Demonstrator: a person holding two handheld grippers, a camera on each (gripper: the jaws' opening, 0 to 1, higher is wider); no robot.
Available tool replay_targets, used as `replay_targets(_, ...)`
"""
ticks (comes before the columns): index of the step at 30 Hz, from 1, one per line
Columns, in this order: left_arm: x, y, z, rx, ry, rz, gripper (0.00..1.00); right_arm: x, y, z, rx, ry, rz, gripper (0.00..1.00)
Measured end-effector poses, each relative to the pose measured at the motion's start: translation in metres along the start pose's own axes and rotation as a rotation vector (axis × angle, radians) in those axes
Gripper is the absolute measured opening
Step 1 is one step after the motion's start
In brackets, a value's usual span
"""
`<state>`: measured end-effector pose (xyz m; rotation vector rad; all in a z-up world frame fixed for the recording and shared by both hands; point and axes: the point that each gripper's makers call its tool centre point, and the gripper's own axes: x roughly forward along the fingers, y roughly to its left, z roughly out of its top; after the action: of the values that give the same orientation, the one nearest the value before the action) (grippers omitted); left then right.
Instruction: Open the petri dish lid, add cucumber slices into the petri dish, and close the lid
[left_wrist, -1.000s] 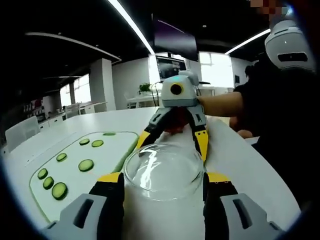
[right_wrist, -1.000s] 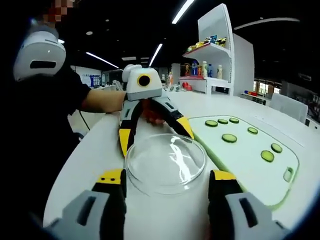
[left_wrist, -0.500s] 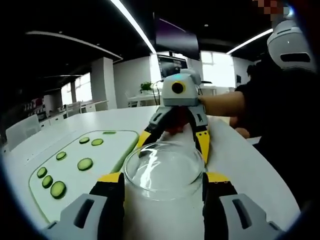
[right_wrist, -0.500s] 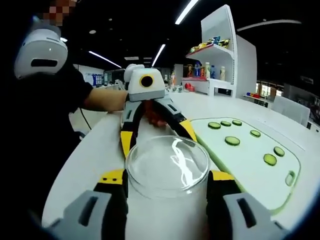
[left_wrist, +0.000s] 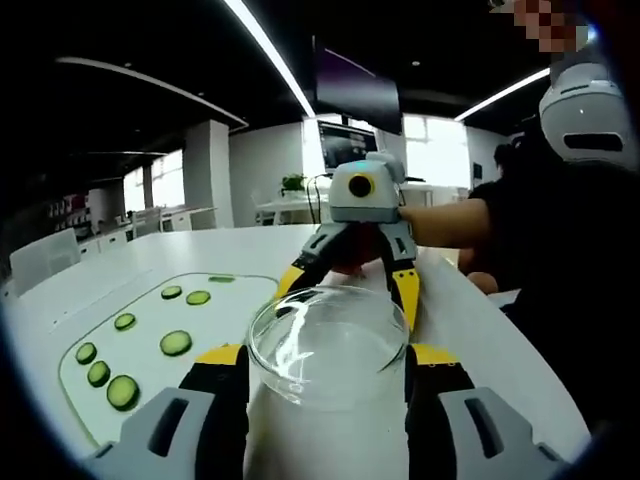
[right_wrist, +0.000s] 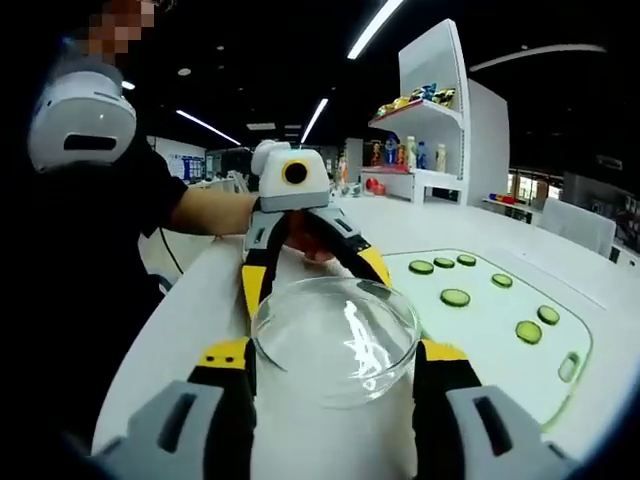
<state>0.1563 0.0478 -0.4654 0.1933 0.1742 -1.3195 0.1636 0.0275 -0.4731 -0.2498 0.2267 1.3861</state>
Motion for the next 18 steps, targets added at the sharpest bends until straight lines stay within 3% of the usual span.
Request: replay_targets(18,-0.017,0.005,0.006,-0.002,-0.002,0.021,0.62,0.013,0.003,0.015,-0.015,-0.007,0.015,0.60)
